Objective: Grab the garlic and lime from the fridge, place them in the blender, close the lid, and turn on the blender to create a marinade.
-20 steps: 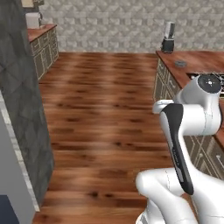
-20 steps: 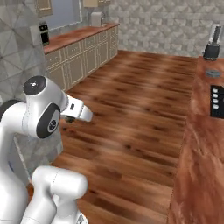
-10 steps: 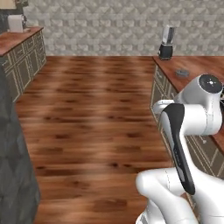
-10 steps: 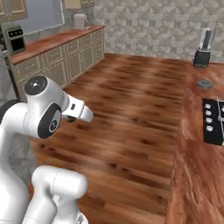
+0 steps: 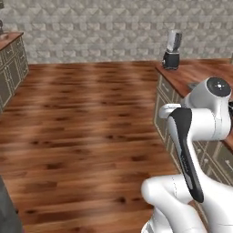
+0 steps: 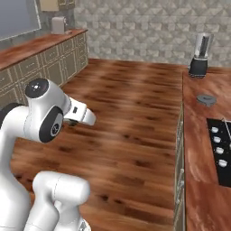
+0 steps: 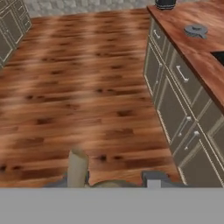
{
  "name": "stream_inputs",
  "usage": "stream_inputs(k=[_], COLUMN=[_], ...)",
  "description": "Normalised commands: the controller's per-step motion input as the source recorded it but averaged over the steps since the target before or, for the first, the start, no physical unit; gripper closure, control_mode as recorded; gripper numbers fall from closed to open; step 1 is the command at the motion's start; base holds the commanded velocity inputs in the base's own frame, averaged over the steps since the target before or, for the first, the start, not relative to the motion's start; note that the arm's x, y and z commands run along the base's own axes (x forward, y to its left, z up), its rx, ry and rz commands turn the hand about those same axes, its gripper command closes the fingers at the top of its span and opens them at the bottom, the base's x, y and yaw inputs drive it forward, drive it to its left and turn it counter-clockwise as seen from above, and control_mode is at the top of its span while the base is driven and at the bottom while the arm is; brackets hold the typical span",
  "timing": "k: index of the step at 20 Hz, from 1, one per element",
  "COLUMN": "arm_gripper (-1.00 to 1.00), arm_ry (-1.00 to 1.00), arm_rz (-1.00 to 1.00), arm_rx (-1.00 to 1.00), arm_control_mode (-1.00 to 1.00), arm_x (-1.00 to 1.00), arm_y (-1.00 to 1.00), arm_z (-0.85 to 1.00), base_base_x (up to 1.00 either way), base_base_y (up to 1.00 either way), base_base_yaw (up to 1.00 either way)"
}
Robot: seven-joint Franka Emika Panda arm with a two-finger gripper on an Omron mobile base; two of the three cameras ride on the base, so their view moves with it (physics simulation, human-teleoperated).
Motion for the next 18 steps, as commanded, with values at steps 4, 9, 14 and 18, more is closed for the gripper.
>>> stream_inputs(k=[4, 9, 14, 18], arm_gripper=[1.0, 1.0, 1.0, 1.0], arm_ry=[0.0, 0.0, 0.0, 0.0], arm_rz=[0.0, 0.0, 0.0, 0.0], arm_rx=[0.0, 0.0, 0.0, 0.0], arm_control_mode=[1.0, 1.0, 1.0, 1.0], arm_x=[0.0, 0.0, 0.0, 0.0], arm_y=[0.0, 0.0, 0.0, 0.0], arm_z=[0.0, 0.0, 0.0, 0.0], base_base_x=[1.0, 1.0, 1.0, 1.0], base_base_y=[0.46, 0.46, 0.52, 0.54], base_base_yaw=[-0.22, -0.22, -0.23, -0.29])
